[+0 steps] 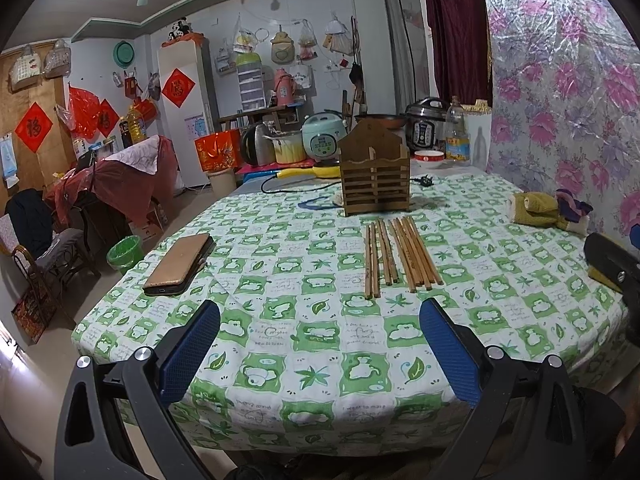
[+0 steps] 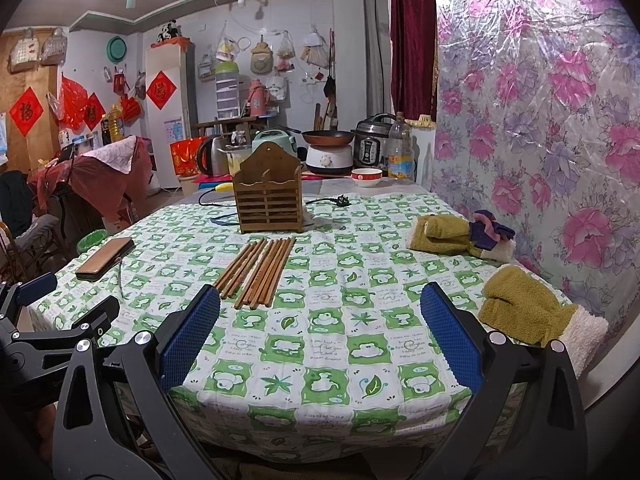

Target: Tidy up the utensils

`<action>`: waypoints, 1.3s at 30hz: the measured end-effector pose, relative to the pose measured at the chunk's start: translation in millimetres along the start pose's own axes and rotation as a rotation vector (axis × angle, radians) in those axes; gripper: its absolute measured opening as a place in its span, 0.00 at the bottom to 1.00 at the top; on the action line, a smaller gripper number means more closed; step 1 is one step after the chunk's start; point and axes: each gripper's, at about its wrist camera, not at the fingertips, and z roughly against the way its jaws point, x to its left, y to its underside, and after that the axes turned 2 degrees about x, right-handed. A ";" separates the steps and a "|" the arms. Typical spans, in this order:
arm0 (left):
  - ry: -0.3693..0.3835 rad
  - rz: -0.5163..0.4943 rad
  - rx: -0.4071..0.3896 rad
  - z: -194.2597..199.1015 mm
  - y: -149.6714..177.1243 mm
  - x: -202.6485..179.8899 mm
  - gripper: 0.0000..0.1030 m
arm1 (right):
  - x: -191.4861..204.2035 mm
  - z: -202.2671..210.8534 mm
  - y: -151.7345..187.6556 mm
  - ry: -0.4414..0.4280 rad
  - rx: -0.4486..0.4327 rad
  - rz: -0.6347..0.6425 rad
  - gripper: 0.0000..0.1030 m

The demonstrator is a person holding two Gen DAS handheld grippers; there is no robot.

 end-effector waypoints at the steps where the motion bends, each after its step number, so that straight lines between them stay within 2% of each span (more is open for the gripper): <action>1: -0.001 0.001 0.011 -3.6 0.3 2.6 0.95 | -0.4 -1.0 -0.6 -0.002 0.005 -0.004 0.94; 7: -0.038 0.041 0.088 -38.7 2.7 26.8 0.95 | -25.8 -19.1 -5.9 0.013 0.043 -0.088 0.94; 11: -0.058 0.040 0.154 -75.5 5.0 37.8 0.95 | -45.0 -51.4 0.4 0.008 0.086 -0.135 0.94; 18: 0.048 -0.014 0.293 -135.2 5.1 25.3 0.95 | -40.7 -119.4 13.7 -0.035 0.229 -0.082 0.94; 28: 0.108 -0.159 0.394 -182.7 -9.3 -4.6 0.95 | -19.9 -163.2 2.6 -0.073 0.307 -0.012 0.94; 31: 0.130 -0.165 0.416 -191.4 -15.2 -4.9 0.95 | -14.6 -170.3 0.3 -0.084 0.321 0.001 0.94; 34: 0.110 -0.188 0.430 -204.2 -21.9 -1.9 0.96 | -6.7 -181.8 -2.7 -0.100 0.349 0.028 0.94; 36: 0.065 -0.203 0.434 -215.6 -29.1 3.0 0.96 | -2.9 -187.5 -4.6 -0.111 0.371 0.045 0.94; 38: 0.023 -0.179 0.440 -227.5 -37.1 12.0 0.96 | 0.9 -193.6 -5.1 -0.116 0.398 0.070 0.94; 39: 0.029 -0.163 0.446 -231.6 -38.9 16.0 0.96 | 4.1 -197.6 -4.3 -0.118 0.419 0.090 0.94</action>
